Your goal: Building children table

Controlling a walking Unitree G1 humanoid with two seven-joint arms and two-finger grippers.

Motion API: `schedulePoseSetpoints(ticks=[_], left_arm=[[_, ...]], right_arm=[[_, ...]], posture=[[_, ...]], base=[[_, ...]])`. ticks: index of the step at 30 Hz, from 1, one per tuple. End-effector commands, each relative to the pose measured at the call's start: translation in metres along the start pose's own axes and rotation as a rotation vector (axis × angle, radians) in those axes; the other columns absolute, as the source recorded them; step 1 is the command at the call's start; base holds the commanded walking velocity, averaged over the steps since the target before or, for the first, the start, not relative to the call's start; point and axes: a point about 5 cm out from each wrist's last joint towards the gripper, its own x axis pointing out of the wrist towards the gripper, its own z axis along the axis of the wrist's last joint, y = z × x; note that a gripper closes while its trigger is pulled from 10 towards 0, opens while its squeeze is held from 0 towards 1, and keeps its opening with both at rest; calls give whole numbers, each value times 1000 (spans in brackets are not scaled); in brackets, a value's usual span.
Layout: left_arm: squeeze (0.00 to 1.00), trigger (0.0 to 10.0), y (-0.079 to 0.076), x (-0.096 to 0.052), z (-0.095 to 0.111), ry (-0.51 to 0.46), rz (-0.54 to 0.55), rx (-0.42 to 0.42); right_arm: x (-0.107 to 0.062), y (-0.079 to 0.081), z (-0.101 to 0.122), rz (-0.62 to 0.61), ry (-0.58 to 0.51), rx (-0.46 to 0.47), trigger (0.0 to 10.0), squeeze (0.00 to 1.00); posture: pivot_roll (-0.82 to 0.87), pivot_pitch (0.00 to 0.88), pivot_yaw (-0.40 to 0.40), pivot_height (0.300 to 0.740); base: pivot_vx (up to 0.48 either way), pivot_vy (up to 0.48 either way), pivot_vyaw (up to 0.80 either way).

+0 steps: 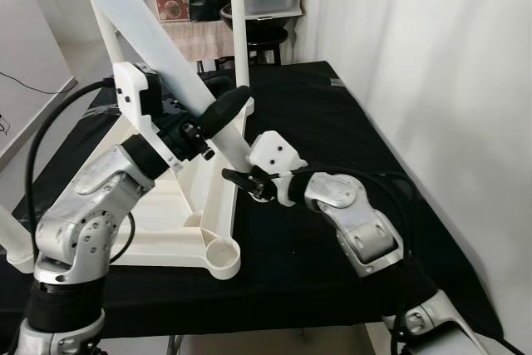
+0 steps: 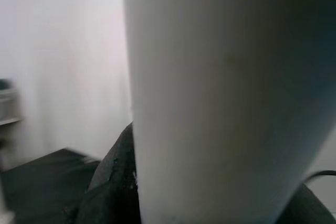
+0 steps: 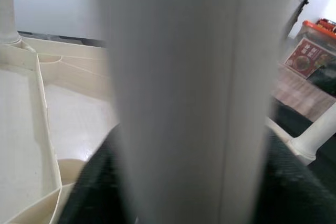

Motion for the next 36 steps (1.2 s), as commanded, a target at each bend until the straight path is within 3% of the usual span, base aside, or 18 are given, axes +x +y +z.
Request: schedulePoseSetpoints(ticks=[1,5,9,10,11,13,14,16,21,31,32,33,34,35,36], left_arm=[[0,0,-14,4,0,22,-155,-55],[0,0,-29,0,1,116,-426,-140],[0,0,-30,1,2,152,-484,-139],[0,0,-30,2,2,163,-505,-131],[0,0,-30,2,2,163,-505,-131],[0,0,-31,4,5,167,-535,-120],[0,0,-31,4,5,167,-535,-120],[0,0,-32,9,10,142,-552,-103],[0,0,-35,13,17,100,-558,-90],[0,0,-37,13,19,71,-566,-104],[0,2980,-37,14,16,79,-556,-91],[0,2980,-37,14,16,79,-556,-91],[31,10000,-35,15,14,72,-518,-89],[1000,10000,-31,15,14,58,-472,-97],[1000,10000,-28,14,14,48,-441,-105]], right_arm=[[3,-4,7,2,-33,36,10000,1000],[8,0,17,135,-109,12,10000,1000],[10,3,17,203,-93,-18,10000,1000],[11,5,16,237,-84,-17,10000,431],[11,5,16,237,-84,-17,10000,431],[13,8,16,280,-75,5,10000,0],[13,8,16,280,-75,5,10000,0],[16,13,20,313,-93,74,0,0],[18,15,21,301,-106,138,0,0],[16,14,20,300,-126,147,0,0],[16,13,21,299,-133,143,0,0],[16,13,21,299,-133,143,0,0],[15,11,21,293,-142,148,0,0],[13,7,21,280,-148,149,0,0],[11,4,21,270,-151,149,0,0]], posture=[[-78,0,13,740],[-75,0,12,740],[-70,0,12,740],[-70,0,8,740],[-70,0,8,740],[-68,0,6,740],[-68,0,6,740],[-67,0,4,740],[-68,0,4,740],[-70,0,6,740],[-69,0,5,740],[-69,0,5,740],[-68,0,5,740],[-66,0,5,740],[-66,0,5,740]], base=[[0,0,0],[0,0,0],[0,0,0],[0,0,0],[0,0,0],[0,0,0],[0,0,0],[0,0,0],[0,0,0],[0,0,0],[0,0,0],[0,0,0],[0,0,0],[0,0,0],[0,0,0]])
